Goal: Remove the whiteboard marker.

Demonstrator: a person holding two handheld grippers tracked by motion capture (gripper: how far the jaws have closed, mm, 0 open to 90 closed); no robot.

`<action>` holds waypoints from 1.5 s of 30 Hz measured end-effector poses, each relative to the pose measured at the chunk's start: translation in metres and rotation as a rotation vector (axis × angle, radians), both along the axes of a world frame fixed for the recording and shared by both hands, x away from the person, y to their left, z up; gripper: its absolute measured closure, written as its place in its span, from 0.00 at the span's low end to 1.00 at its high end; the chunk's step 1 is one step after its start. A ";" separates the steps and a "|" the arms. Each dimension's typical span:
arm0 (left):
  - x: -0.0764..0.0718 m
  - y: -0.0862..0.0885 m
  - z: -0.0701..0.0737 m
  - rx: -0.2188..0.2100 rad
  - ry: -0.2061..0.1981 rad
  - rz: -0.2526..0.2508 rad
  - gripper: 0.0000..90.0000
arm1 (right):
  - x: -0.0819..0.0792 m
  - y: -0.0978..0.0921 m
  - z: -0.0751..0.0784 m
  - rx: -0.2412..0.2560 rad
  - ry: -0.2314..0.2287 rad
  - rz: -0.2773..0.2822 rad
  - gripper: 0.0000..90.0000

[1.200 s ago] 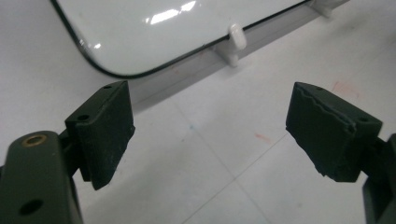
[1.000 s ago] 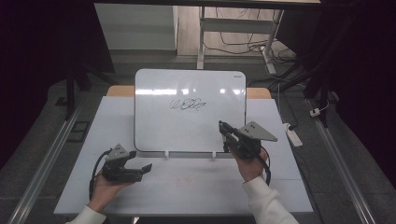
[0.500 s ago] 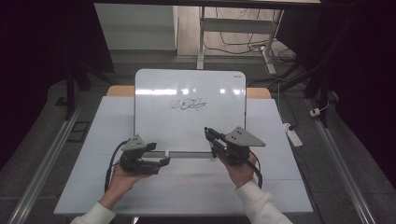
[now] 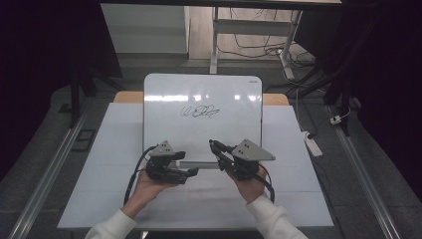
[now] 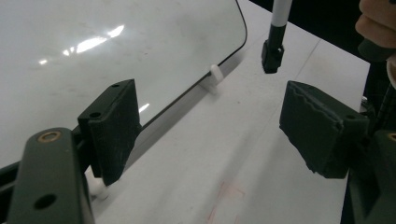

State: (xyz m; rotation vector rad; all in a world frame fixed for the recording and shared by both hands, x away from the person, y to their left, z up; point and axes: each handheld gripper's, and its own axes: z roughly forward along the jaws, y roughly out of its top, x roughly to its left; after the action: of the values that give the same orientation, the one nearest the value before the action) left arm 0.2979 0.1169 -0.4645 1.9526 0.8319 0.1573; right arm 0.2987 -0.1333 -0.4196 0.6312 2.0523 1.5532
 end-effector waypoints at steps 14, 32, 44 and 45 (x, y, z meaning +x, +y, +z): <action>0.010 -0.021 -0.002 -0.003 0.017 -0.041 0.29 | -0.005 0.014 -0.004 -0.001 -0.012 0.055 0.90; 0.017 -0.040 -0.011 -0.026 0.063 -0.120 0.78 | -0.013 0.028 -0.011 -0.069 -0.052 0.081 0.89; 0.013 -0.033 -0.007 -0.017 0.001 -0.085 0.86 | -0.010 0.022 -0.008 -0.030 -0.014 0.126 0.69; 0.014 -0.029 -0.006 -0.024 -0.009 -0.078 0.86 | -0.010 0.017 -0.007 -0.015 -0.001 0.127 0.66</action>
State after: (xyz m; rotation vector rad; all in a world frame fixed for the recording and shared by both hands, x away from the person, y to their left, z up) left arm 0.3114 0.0881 -0.4704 1.9575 0.7469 0.1094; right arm 0.2889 -0.1163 -0.4264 0.5027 2.1377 1.6061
